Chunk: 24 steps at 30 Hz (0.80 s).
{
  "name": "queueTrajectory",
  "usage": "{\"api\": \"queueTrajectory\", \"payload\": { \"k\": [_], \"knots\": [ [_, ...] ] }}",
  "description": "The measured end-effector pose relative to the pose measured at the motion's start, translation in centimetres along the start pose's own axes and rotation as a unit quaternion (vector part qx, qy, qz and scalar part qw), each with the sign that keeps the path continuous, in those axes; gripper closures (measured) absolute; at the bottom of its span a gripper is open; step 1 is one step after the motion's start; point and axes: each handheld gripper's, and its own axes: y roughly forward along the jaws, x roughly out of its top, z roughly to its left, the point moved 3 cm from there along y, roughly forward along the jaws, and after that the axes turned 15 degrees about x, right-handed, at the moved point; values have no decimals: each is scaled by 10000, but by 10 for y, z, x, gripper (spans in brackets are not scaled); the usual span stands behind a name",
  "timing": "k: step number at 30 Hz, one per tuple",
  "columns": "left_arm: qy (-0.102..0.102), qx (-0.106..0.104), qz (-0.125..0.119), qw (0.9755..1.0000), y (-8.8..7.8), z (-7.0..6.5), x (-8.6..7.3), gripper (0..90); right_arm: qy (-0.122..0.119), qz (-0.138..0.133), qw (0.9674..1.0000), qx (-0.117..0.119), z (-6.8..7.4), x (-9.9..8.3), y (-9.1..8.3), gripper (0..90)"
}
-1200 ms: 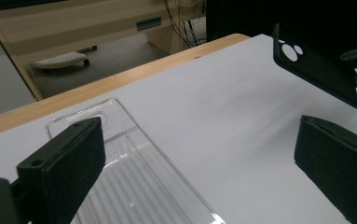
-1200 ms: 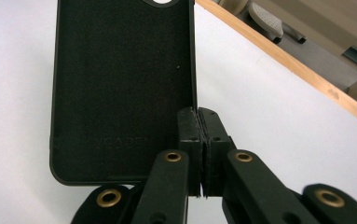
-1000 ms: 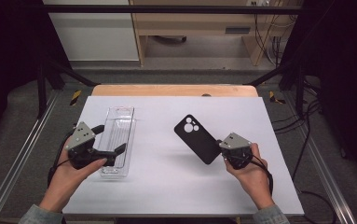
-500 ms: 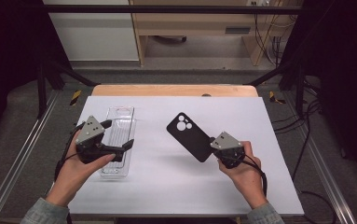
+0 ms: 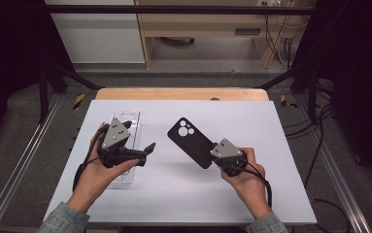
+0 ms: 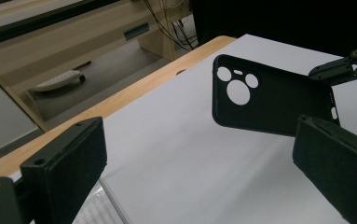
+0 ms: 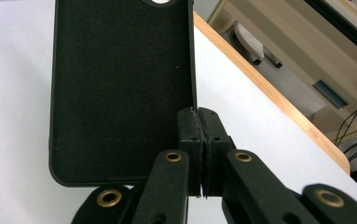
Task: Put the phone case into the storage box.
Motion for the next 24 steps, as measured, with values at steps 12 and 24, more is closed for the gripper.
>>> {"api": "queueTrajectory", "payload": {
  "k": [12,24],
  "knots": [
    [128,72,-3,9999,3,-10,3,27,-133,-71,9998,-96,10,5,2,893],
    [230,136,42,9996,6,-19,7,35,-124,-203,9995,-210,13,10,-2,893]
  ]
}}
